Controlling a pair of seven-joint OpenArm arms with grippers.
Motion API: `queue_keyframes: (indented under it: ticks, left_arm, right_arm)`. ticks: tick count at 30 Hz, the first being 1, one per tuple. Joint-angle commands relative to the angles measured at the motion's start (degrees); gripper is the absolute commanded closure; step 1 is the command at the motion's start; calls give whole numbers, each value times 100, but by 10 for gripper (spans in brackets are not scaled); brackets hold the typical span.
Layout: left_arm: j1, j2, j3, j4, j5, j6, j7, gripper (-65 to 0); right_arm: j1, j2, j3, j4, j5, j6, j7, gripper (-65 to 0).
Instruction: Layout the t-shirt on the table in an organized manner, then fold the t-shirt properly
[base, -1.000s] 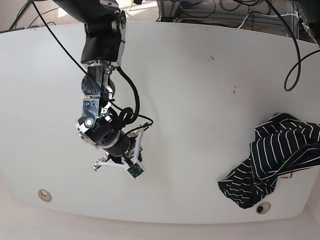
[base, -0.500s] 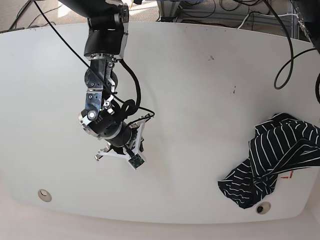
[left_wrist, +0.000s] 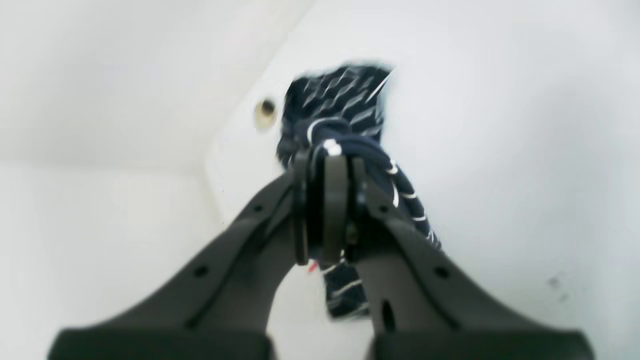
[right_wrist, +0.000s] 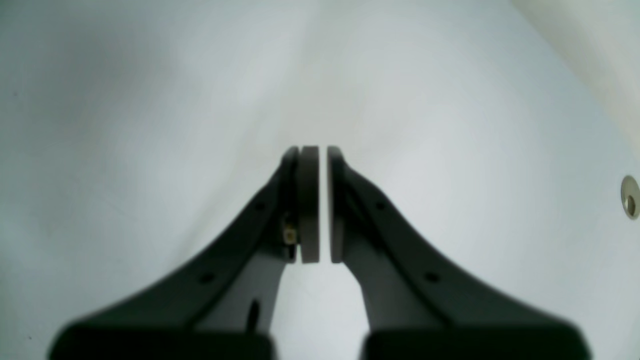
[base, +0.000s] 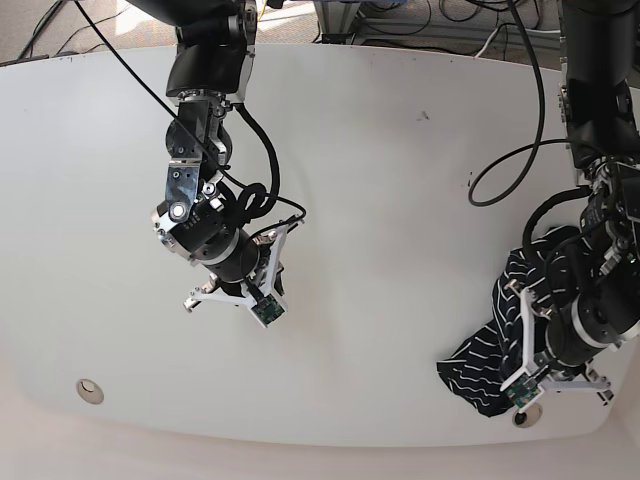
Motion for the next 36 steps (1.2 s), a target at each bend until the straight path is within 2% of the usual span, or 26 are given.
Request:
queue_keyframes:
  ticks: [1,10,17,21,25,29,33,36]
  left_arm:
    - [-365,384,254,69,44,-6,-99,0]
    - [-1051,1791,1379,-37,615,-6,-99,0]
    - [-1693,3109,1915,-845,1178,-6,-99,0]
    - [-1992,3109,2047,-1373,1222,-6,-578,0]
    - [-2379,3109,2513,-1874,888,-6,-1352,0]
    - [-2660,3109,2733,-2208,510,-6,-1677,0]
    - [-2941,3109,2794,-2375,-229,-6,-2011,0]
    - [-3196,3109,2786,-2437,-844,-6,-2038,0]
  right_arm:
    - [41,91,148,199,25,-12,93,-21]
    - [-319,337,877,234,78,-12,102,-21]
    - [-610,425,1484,234,87,-12,348,-21]
    - [-759,443,1748,234,87,-12,480,-21]
    - [-785,443,1994,216,87,-12,489,-21]
    - [-847,443,2301,216,87,-12,489,-21]
    - [-865,443,2548,208,87,-12,541,-21]
    - [-882,443,2565,208,87,-12,594,-21]
